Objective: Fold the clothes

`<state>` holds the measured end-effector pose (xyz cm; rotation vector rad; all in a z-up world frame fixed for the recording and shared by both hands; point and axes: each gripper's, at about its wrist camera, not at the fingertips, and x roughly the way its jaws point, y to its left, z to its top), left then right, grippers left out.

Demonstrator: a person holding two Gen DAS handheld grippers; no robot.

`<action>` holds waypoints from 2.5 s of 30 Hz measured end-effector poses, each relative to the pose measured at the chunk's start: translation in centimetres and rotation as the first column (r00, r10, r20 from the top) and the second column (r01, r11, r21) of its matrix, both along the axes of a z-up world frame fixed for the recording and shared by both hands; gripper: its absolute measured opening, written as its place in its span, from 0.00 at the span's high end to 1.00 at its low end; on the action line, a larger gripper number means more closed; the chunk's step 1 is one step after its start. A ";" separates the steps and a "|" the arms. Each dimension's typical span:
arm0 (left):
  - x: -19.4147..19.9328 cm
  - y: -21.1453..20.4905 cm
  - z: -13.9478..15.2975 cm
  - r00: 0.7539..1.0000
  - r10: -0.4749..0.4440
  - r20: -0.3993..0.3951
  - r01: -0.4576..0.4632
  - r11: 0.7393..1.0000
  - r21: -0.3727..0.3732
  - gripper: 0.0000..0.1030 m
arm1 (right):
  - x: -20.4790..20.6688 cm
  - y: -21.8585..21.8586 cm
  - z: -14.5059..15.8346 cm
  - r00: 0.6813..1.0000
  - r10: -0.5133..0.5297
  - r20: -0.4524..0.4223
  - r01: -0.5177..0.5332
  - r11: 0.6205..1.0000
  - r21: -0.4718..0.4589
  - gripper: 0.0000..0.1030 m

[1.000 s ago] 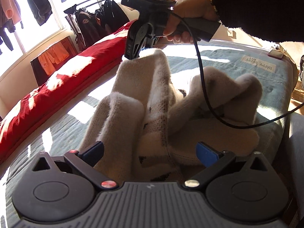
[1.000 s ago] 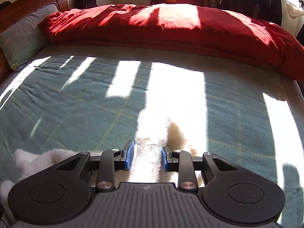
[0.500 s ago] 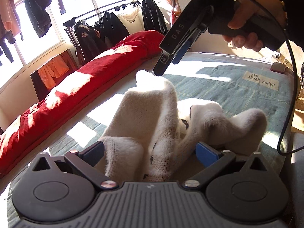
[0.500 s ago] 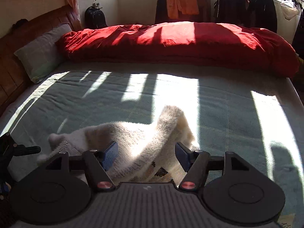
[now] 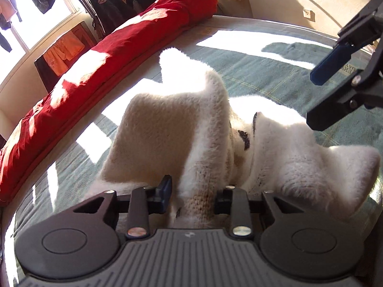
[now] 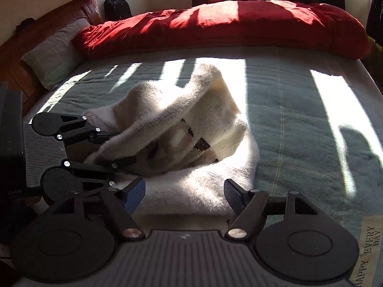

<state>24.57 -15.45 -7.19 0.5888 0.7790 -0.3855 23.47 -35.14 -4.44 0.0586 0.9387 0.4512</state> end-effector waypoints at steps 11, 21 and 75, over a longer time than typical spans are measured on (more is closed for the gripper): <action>4.3 6.2 3.3 0.984 0.149 0.099 -0.151 0.988 0.016 0.86 | -0.9 -1.8 -1.3 0.998 -0.060 -0.012 0.061 0.998 0.009 0.26; 11.3 12.9 3.6 0.936 0.312 0.164 -0.327 0.942 0.072 0.85 | -0.4 -1.5 -2.2 0.996 -0.076 -0.038 0.076 0.997 -0.004 0.26; -0.5 17.3 2.2 0.973 0.229 -0.006 -0.229 0.973 -0.015 0.31 | -8.4 1.1 2.6 0.991 -0.122 0.055 0.120 0.992 0.041 0.20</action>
